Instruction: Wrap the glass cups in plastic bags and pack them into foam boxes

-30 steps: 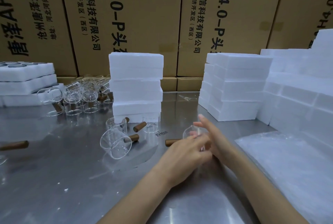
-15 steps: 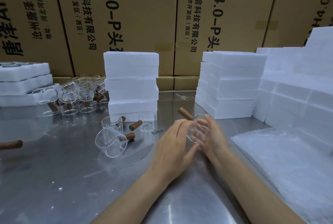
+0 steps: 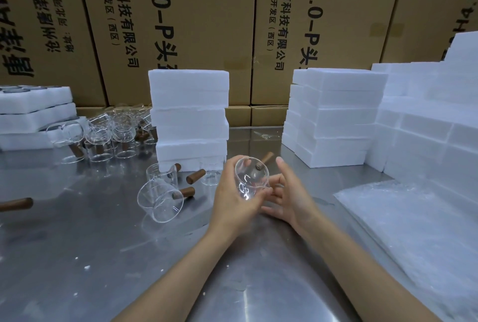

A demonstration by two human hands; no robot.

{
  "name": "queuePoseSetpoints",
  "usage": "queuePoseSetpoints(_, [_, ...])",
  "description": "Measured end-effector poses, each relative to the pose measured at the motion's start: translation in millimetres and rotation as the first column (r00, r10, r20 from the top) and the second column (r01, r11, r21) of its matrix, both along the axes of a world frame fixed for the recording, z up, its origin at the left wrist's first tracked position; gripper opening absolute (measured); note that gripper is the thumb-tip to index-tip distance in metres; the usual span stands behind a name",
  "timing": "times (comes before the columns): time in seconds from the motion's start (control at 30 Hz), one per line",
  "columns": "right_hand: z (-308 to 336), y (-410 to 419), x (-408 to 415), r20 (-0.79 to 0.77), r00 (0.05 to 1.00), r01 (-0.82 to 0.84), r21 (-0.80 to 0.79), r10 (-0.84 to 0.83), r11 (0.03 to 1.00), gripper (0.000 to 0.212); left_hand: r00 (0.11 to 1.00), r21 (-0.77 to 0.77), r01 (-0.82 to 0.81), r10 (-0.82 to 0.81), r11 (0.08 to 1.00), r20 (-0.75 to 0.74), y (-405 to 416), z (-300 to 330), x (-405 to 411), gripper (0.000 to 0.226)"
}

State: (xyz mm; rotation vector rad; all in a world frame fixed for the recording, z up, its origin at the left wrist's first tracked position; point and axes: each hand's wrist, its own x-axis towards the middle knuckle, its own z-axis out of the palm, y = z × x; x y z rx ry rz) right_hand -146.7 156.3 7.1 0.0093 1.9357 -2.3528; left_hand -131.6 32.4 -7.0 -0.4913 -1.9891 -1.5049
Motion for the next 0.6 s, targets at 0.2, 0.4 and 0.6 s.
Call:
queuePoseSetpoints(0.2, [5.3,8.4,-5.7,-0.049,0.991,0.127,0.067,-0.124,0.99,0.046,0.999,-0.123,0.011,-0.007,0.992,0.033,-1.4,-0.2,0.1,0.064])
queuePoseSetpoints(0.4, [2.0,7.9,-4.8,-0.039,0.99,0.132,-0.055,-0.134,0.99,0.024,0.994,-0.206,0.061,-0.041,0.977,0.1,-4.9,-2.6,-3.0,0.078])
queuePoseSetpoints(0.6, [2.2,10.6,-1.2,-0.029,0.991,0.126,-0.126,-0.131,0.984,0.016,0.979,-0.104,0.124,-0.105,0.987,0.173,-6.2,-3.9,-6.4,0.09])
